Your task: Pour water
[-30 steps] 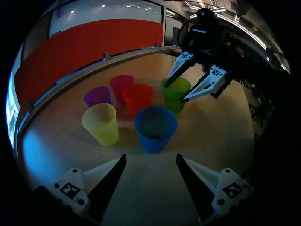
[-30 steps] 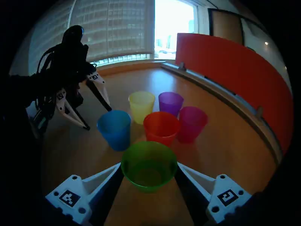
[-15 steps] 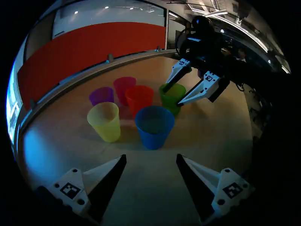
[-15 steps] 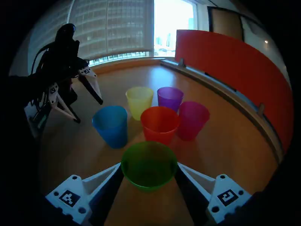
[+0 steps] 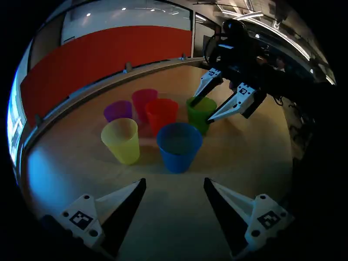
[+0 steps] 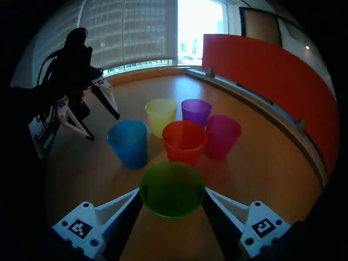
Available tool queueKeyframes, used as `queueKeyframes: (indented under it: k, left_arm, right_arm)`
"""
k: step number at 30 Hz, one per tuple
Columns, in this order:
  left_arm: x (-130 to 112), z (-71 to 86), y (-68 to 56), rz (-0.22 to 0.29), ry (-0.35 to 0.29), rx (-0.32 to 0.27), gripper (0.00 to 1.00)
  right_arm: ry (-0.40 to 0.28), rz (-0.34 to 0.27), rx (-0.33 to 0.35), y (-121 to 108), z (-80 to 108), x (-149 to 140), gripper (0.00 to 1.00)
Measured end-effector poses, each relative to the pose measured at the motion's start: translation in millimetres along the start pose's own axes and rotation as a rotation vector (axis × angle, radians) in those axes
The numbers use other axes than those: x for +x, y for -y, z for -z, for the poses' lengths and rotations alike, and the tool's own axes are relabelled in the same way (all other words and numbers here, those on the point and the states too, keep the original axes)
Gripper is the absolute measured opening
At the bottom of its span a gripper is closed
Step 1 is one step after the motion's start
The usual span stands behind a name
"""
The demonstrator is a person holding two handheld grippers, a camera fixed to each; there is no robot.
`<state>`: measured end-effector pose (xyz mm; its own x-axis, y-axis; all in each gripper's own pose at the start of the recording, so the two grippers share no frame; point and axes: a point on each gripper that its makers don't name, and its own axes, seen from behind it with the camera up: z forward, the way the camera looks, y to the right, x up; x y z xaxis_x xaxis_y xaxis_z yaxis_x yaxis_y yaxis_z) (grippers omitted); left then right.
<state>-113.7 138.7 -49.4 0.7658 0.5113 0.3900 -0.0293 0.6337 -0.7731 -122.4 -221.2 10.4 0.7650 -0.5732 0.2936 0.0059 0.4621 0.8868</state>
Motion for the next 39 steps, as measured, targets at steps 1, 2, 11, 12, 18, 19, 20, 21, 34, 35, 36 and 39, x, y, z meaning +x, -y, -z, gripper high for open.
queueKeyframes:
  k: [1, 2, 11, 12, 18, 19, 20, 21, 34, 35, 36, 39]
  left_arm:
    - [0.3, 0.0, 0.0, -0.001, 0.000, 0.001, 0.99]
    - [0.6, 0.1, 0.0, -0.001, -0.001, 0.002, 0.99]
    - [1.7, 2.0, 0.2, 0.002, -0.003, 0.008, 0.99]
    - [1.9, 2.3, 0.1, 0.001, -0.003, 0.008, 0.99]
    - [1.6, 6.4, 2.1, 0.008, -0.008, 0.023, 0.99]
    - [1.5, 7.4, 2.3, 0.010, -0.010, 0.026, 0.99]
    - [1.4, 8.2, 2.6, 0.013, -0.012, 0.029, 0.98]
    - [1.3, 9.1, 2.8, 0.015, -0.014, 0.031, 0.99]
    - [-0.7, 25.9, 14.5, 0.042, -0.044, 0.110, 0.99]
    - [-0.7, 27.5, 16.2, 0.045, -0.048, 0.120, 0.99]
    - [-0.8, 29.1, 17.9, 0.048, -0.052, 0.130, 0.99]
    - [-1.6, 34.2, 22.2, 0.061, -0.070, 0.156, 0.99]
  right_arm:
    - [0.000, -0.001, 0.000, 0.1, 0.3, -0.4, 0.92]
    - [0.000, -0.002, 0.000, 0.1, 0.6, -0.9, 0.92]
    - [-0.003, -0.019, 0.006, 3.2, 2.8, -2.6, 0.96]
    - [-0.003, -0.021, 0.008, 4.0, 2.9, -3.0, 0.98]
    - [-0.010, -0.036, -0.010, 1.5, 9.0, -6.0, 1.00]
    - [-0.011, -0.038, -0.015, 1.1, 11.1, -7.4, 1.00]
    - [-0.012, -0.040, -0.019, 0.8, 13.2, -8.8, 1.00]
    - [-0.013, -0.042, -0.023, 0.5, 15.2, -10.1, 1.00]
    - [-0.040, -0.077, -0.086, 6.4, 52.2, -27.7, 1.00]
    - [-0.045, -0.081, -0.092, 7.1, 55.2, -28.4, 1.00]
    - [-0.050, -0.086, -0.098, 7.9, 58.1, -29.1, 1.00]
    - [-0.076, -0.103, -0.119, 10.4, 67.3, -30.4, 1.00]
